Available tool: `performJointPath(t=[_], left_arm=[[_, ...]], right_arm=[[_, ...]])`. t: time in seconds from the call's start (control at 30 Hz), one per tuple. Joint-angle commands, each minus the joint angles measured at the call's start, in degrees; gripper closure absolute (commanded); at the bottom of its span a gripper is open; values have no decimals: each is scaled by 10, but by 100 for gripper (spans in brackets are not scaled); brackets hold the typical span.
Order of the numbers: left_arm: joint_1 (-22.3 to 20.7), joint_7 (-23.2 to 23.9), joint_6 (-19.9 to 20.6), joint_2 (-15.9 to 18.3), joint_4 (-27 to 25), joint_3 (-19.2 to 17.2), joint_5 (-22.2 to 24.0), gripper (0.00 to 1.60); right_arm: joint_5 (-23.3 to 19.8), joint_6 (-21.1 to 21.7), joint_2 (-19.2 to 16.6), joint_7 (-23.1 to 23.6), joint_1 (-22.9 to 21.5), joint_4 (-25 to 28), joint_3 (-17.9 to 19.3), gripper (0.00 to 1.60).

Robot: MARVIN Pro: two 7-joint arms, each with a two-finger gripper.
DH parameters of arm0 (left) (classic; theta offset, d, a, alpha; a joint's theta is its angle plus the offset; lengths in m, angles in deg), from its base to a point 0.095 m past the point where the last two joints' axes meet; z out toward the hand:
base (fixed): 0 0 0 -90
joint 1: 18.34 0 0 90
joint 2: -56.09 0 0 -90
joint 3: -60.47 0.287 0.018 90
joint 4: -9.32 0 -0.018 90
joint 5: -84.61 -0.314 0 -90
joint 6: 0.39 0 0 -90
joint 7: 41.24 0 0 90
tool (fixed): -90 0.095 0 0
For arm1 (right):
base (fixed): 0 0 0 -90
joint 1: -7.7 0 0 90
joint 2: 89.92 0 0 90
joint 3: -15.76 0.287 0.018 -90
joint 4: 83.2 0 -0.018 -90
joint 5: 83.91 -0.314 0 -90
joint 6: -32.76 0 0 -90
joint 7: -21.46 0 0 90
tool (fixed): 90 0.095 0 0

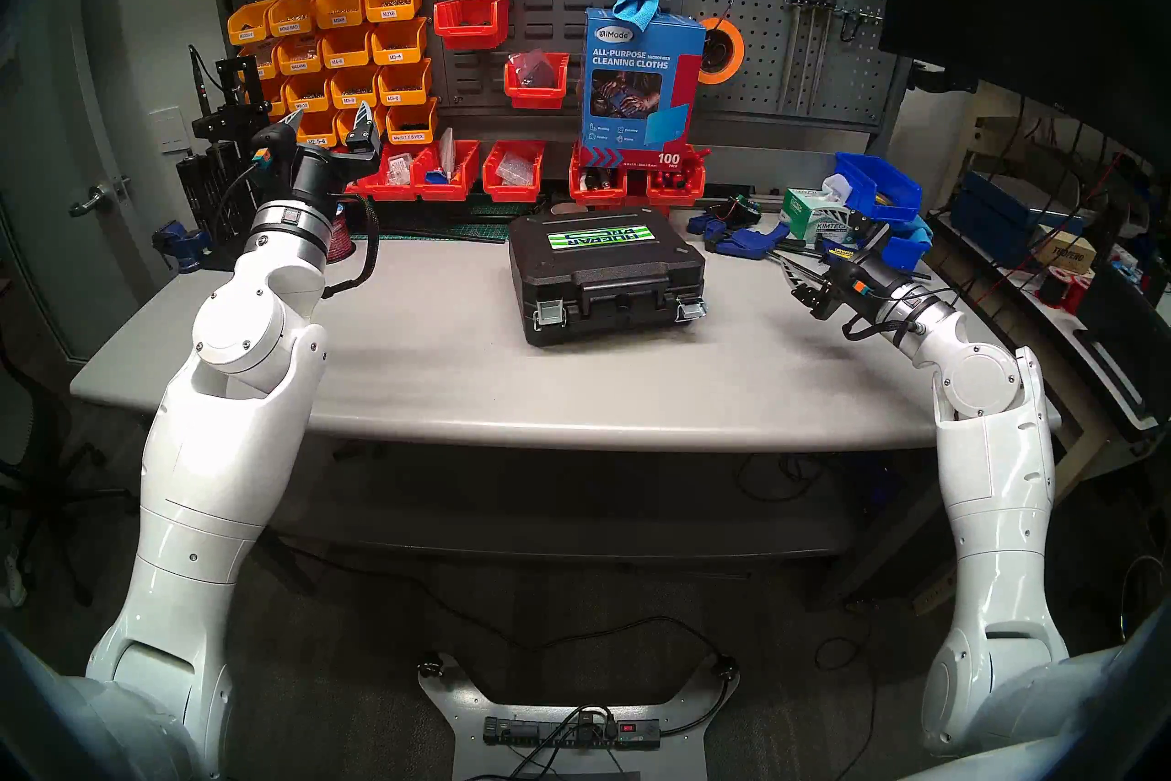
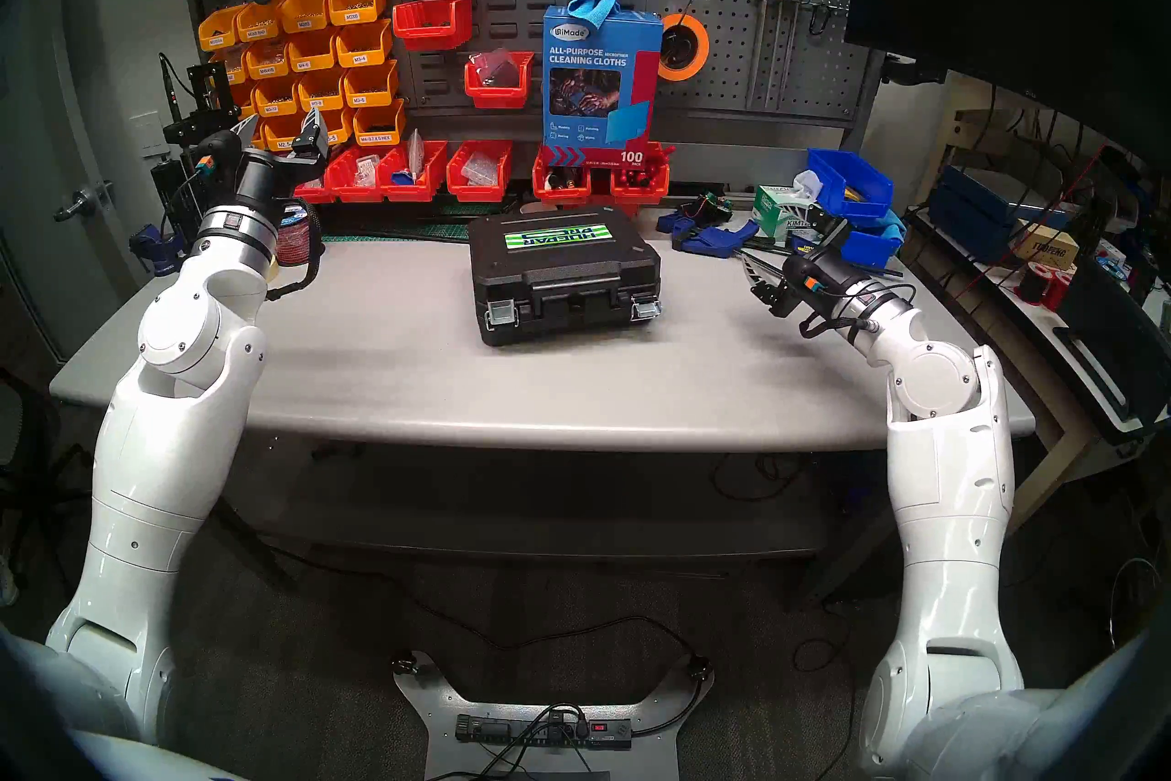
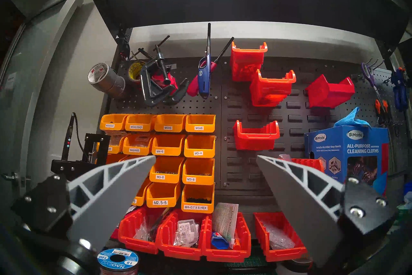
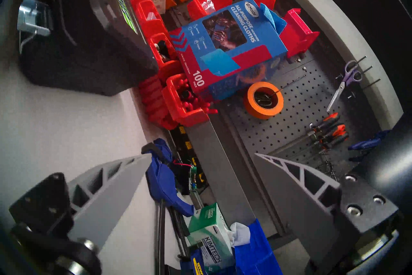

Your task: Open the tool box

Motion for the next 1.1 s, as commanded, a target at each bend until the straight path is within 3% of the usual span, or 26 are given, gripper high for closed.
performJointPath(t=[0.0,0.13,0.27,0.43,0.7,0.87,0.93,0.97,1.07], left_arm=[[21,73,-51,48,-19,7,30,0],[29,98,-73,74,-19,16,47,0],[41,153,-114,104,-11,24,70,0],[47,204,-155,111,4,27,88,0],[61,281,-209,150,9,59,127,0],[62,330,-233,159,17,78,140,0],[54,369,-234,156,27,82,138,0],[48,362,-243,167,29,96,131,0],[32,391,-250,152,50,105,118,0]], right_arm=[[17,-6,-4,-30,-26,-8,8,0],[21,-10,0,-35,-24,-9,8,0],[29,-15,5,-43,-22,-10,9,0],[34,-17,7,-48,-21,-9,10,0],[40,-20,11,-49,-22,-10,13,0],[43,-22,14,-50,-23,-10,15,0],[44,-23,15,-49,-23,-10,16,0],[45,-23,16,-49,-24,-10,17,0],[46,-24,17,-48,-24,-10,18,0]])
